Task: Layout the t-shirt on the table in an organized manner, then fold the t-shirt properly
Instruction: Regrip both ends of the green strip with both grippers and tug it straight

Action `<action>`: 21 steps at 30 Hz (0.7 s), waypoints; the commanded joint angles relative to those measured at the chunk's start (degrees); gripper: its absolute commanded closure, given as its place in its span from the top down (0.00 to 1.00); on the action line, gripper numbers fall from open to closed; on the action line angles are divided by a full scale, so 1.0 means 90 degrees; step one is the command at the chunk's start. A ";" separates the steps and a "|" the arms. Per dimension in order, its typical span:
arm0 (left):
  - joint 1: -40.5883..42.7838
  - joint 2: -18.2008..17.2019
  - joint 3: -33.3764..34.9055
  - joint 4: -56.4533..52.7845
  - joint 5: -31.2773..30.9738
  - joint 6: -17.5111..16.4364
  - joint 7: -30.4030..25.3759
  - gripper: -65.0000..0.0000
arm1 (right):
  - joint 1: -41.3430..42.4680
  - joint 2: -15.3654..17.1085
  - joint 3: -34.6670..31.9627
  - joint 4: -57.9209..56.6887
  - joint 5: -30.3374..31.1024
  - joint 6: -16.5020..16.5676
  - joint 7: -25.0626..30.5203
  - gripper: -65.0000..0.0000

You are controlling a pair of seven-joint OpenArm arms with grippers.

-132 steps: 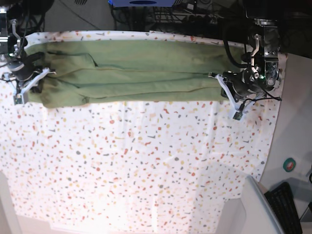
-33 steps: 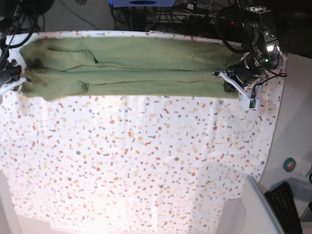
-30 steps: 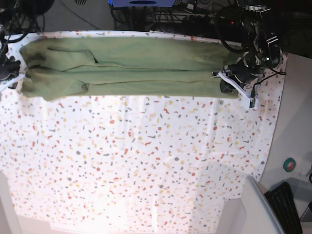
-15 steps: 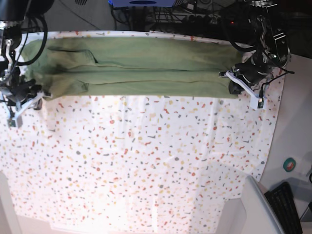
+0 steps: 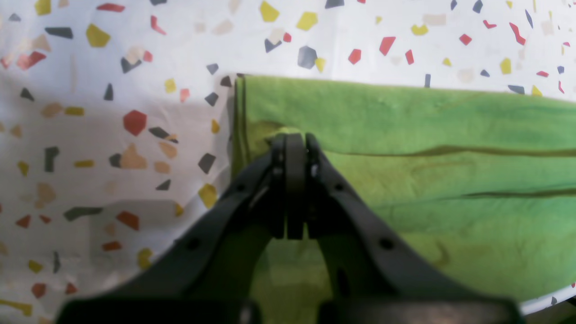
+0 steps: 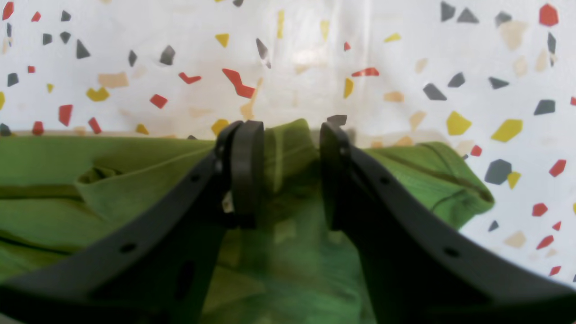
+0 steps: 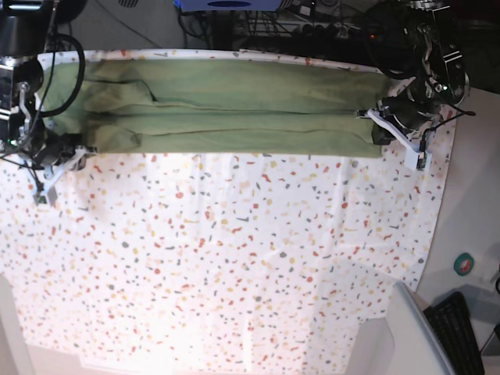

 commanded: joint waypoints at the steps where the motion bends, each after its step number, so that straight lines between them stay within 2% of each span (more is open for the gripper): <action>1: -0.0045 -0.0063 -0.0023 0.0093 -0.0058 -0.0012 -0.0108 0.00 | 0.0095 0.0118 0.0031 0.0066 0.0026 0.0021 0.0085 0.32; 6: -0.0045 -0.0063 -0.0023 0.0084 -0.0058 -0.0012 -0.0108 0.00 | -0.0052 0.0108 0.0041 0.0105 0.0026 0.0040 0.0036 0.30; 8: -0.0045 -0.0063 -0.0023 0.0084 -0.0058 -0.0012 -0.0108 0.00 | -0.0130 0.0099 0.0012 0.0164 0.0046 0.0040 0.0036 0.20; 10: -0.0045 -0.0063 -0.0053 0.0084 -0.0048 -0.0012 -0.0108 0.00 | -0.0257 0.0099 0.0012 0.0310 0.0046 0.0040 0.0036 0.00; 14: -0.0045 -0.0053 -0.0365 0.0064 -0.0048 -0.0012 -0.0108 0.00 | -0.0521 0.0089 0.0051 0.0720 0.0046 0.0040 0.0026 0.00; 21: -0.0045 -0.0063 -0.0687 -0.0161 -0.0048 -0.0022 -0.0108 0.00 | -0.1107 0.0069 0.0060 0.1854 0.0055 0.0040 -0.0667 0.00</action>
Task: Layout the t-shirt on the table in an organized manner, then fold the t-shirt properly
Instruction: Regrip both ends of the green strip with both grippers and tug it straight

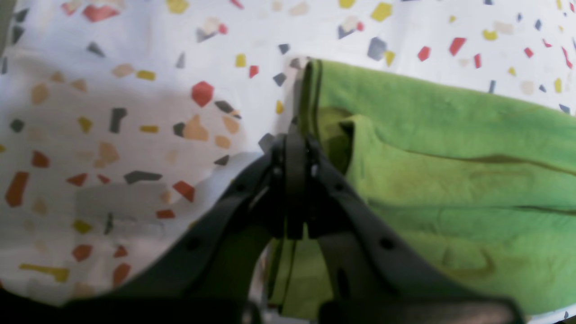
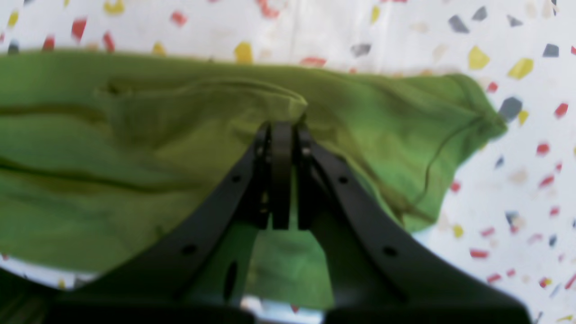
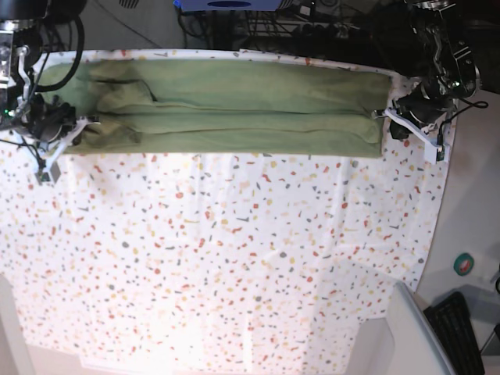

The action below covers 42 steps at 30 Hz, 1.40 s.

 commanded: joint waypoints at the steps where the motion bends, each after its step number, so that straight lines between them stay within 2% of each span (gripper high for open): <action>1: -0.0021 -0.0073 -0.0022 0.0146 -0.0068 -0.0039 -0.0108 0.00 | -0.0031 0.0081 0.0046 0.0244 0.0053 0.0018 0.0022 0.00; 6: -0.0011 -0.0073 0.0017 0.0165 -0.0068 -0.0039 -0.0108 0.00 | -0.0275 -0.0163 0.0056 0.0430 0.0053 0.0018 -0.0075 0.00; 10: -0.0011 -0.0073 0.0037 0.0175 -0.0097 -0.0039 -0.0108 0.00 | -0.0451 -0.0202 0.0016 0.0596 0.0053 0.0018 -0.0359 0.00; 17: -0.0011 -0.0073 0.0007 0.0175 -0.0068 -0.0039 -0.0108 0.00 | -0.0861 -0.0563 0.0222 0.1074 0.0053 0.0018 -0.0632 0.00; 21: -0.0021 -0.0073 0.0046 0.0175 -0.0068 -0.0039 -0.0108 0.00 | -0.0842 -0.0593 0.0231 0.1260 0.0053 0.0018 -0.1091 0.00; 25: -0.0031 -0.0073 0.0154 0.0175 -0.0068 -0.0039 -0.0108 0.00 | -0.0861 -0.0563 0.0231 0.1504 0.0034 0.0018 -0.1189 0.22; 27: -0.0021 -0.0073 0.0388 0.0204 -0.0068 -0.0039 -0.0108 0.00 | -0.0891 -0.0544 0.0231 0.1660 0.0014 0.0018 -0.1199 0.28; 30: 0.0057 -0.0043 0.0652 0.0390 -0.0068 -0.0029 -0.0108 0.00 | -0.1057 -0.0368 0.0427 0.1866 0.0014 -0.0001 -0.1199 0.28; 36: 0.0038 -0.0024 0.0818 0.0566 -0.0107 -0.0029 -0.0108 0.00 | -0.1106 -0.0368 0.1316 0.2120 0.0043 -0.0001 -0.1179 0.28; 38: 0.0028 -0.0004 0.0838 0.0556 -0.0107 -0.0029 -0.0108 0.00 | -0.0998 -0.0368 0.1355 0.2207 0.0053 0.0018 -0.1140 0.27; 39: 0.0018 0.0035 0.0925 0.0536 -0.0077 -0.0029 -0.0108 0.00 | -0.0910 -0.0378 0.1286 0.2207 0.0053 0.0018 -0.1169 0.24; 42: -0.0001 0.0093 0.1209 0.0507 -0.0058 -0.0029 -0.0128 0.00 | -0.0744 -0.0456 0.0837 0.2159 0.0053 0.0018 -0.1140 0.00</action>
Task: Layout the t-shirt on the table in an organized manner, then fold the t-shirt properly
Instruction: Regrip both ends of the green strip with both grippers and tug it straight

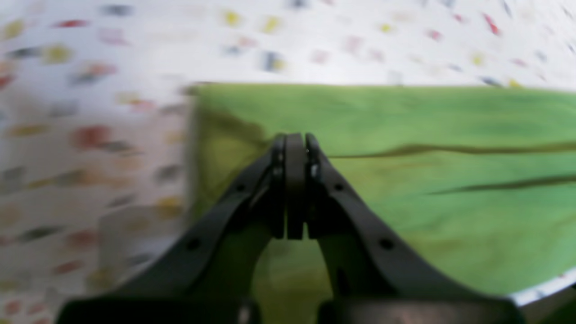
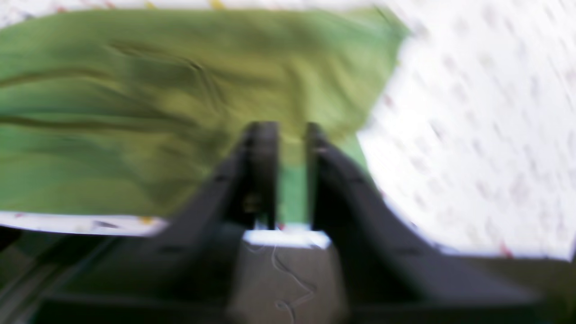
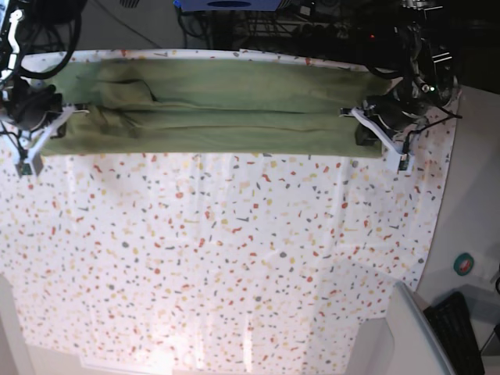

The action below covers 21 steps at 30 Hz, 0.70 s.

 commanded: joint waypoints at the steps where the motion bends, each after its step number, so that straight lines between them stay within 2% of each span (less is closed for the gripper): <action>1: -0.0072 -0.0038 0.0065 0.0058 -0.0104 -0.0031 -0.0128 0.00 | 0.0016 0.0037 -0.0077 0.0077 0.0046 0.0023 0.0050 0.00; 4: -0.0130 -0.0028 0.0153 -0.0236 -0.0104 -0.0021 -0.0138 0.00 | 0.0114 -0.0119 -0.0165 -0.0450 0.0016 0.0023 0.0060 0.00; 7: -0.0170 -0.0028 0.0134 -0.0314 -0.0104 -0.0021 -0.0138 0.00 | 0.0241 -0.0119 -0.0086 -0.1378 0.0007 0.0023 0.0108 0.00; 10: -0.0170 -0.0047 0.0124 -0.0294 -0.0104 -0.0021 -0.0118 0.00 | 0.0280 -0.0090 -0.0086 -0.2023 0.0007 0.0023 0.0685 0.00; 12: -0.0170 -0.0067 0.0124 -0.0294 -0.0104 -0.0021 -0.0108 0.00 | 0.0260 -0.0031 -0.0086 -0.2052 0.0007 0.0023 0.0861 0.00; 15: -0.0179 -0.0077 0.0124 -0.0245 -0.0104 -0.0021 -0.0108 0.00 | 0.0133 0.0037 -0.0067 -0.1564 0.0007 0.0023 0.0782 0.00; 18: -0.0160 -0.0086 0.0114 -0.0167 -0.0104 -0.0021 -0.0108 0.00 | -0.0003 0.0037 0.0275 -0.0987 0.0007 0.0023 0.0773 0.00; 21: 0.0006 -0.0086 0.0114 -0.0030 -0.0104 -0.0021 -0.0108 0.00 | 0.0114 0.0164 0.0490 -0.1173 -0.0003 0.0023 0.0802 0.00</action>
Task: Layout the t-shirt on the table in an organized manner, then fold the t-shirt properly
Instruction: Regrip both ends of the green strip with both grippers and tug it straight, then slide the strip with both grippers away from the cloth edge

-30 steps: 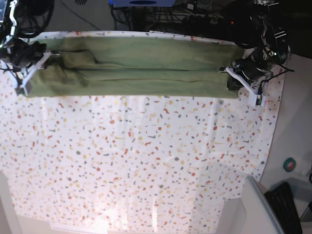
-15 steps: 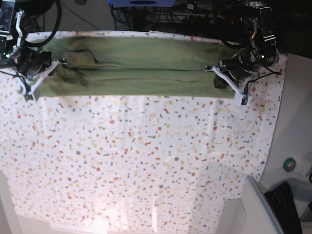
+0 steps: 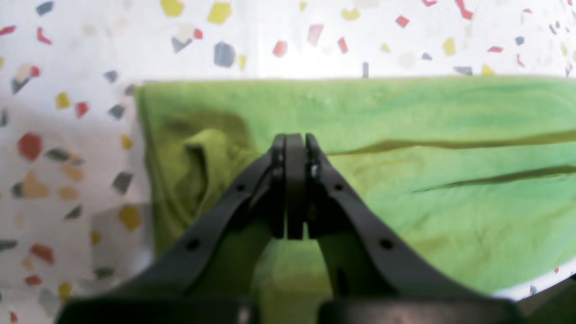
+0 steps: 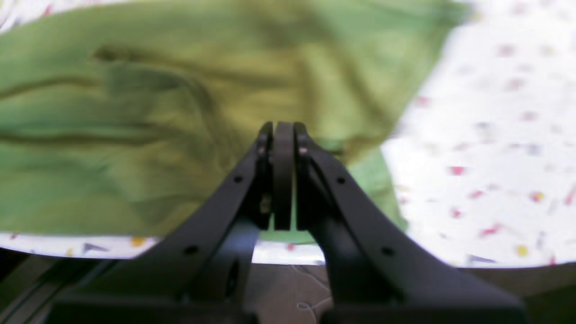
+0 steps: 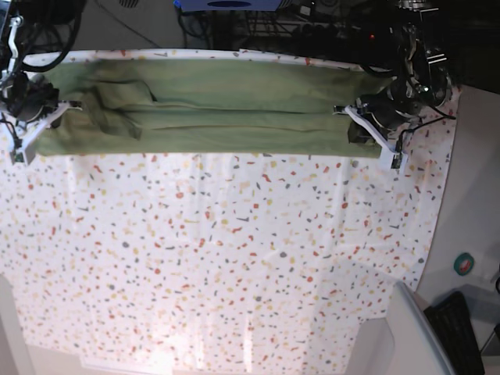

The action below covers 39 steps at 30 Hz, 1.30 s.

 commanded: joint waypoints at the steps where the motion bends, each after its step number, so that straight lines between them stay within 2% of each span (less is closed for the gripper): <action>1: -0.0003 -0.0033 -0.0022 0.0108 -0.0075 -0.0021 -0.0094 0.00 | 0.0124 0.0152 0.0038 -0.0166 -0.0003 -0.0013 0.0054 0.00; 7: -0.0003 -0.0033 -0.0022 0.0118 -0.0075 -0.0021 -0.0094 0.00 | 0.0563 0.0357 0.0058 -0.1612 -0.0003 -0.0013 0.0122 0.00; 13: 0.0202 -0.0023 0.0027 0.0342 -0.0075 -0.0021 -0.0084 0.00 | 0.0348 0.0396 0.0038 -0.0489 0.0007 -0.0013 0.0152 0.00; 16: 0.0221 -0.0023 0.0007 0.0118 -0.0036 -0.0012 -0.0084 0.00 | 0.0407 0.0387 0.0019 -0.0469 0.0007 -0.0013 0.0171 0.00; 22: -0.0101 0.0055 0.0193 -0.0537 0.0736 0.0232 -0.0123 0.00 | 0.0915 0.0436 -0.0460 -0.1993 0.0007 -0.0013 0.0210 0.00; 26: -0.0677 0.0065 0.0564 -0.1152 0.0970 0.0242 -0.0133 0.00 | 0.1218 0.0602 -0.0460 -0.2999 -0.0003 -0.0013 0.0816 0.00; 30: -0.1195 0.0074 0.0896 -0.1640 0.0961 0.0252 -0.0133 0.00 | 0.1355 0.0680 -0.0421 -0.3448 -0.0003 -0.0013 0.1265 0.00; 35: -0.1625 0.0123 0.0906 -0.1855 0.0961 0.0252 -0.0094 0.00 | 0.1550 0.0787 -0.0411 -0.3634 -0.0003 -0.0013 0.1451 0.00; 39: -0.1469 0.0123 0.0887 -0.1142 0.0912 0.0252 -0.0025 0.00 | 0.1550 0.0836 -0.0402 -0.3468 -0.0003 -0.0013 0.1441 0.00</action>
